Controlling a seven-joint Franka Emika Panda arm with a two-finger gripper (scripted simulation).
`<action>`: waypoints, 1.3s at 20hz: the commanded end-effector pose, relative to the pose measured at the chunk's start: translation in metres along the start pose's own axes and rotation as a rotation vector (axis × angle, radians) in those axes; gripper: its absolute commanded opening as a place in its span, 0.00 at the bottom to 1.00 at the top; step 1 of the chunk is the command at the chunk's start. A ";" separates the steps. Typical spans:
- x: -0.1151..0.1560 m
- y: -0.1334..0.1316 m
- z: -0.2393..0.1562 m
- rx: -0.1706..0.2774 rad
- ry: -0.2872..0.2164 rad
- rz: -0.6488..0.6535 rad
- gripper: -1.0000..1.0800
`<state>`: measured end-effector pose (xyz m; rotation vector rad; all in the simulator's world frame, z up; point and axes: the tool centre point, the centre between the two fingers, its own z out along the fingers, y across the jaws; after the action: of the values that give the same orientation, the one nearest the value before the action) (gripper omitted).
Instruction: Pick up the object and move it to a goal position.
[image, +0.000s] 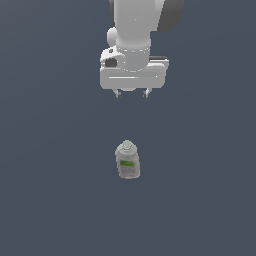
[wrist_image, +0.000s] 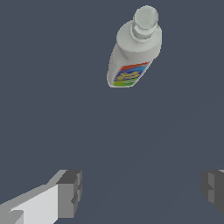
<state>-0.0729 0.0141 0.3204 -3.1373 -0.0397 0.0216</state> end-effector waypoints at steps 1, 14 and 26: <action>0.000 0.000 0.000 0.000 0.000 0.000 0.96; 0.005 -0.031 -0.004 0.023 0.023 -0.038 0.96; 0.019 -0.029 -0.003 0.017 0.024 -0.162 0.96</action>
<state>-0.0574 0.0436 0.3233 -3.1075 -0.2539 -0.0156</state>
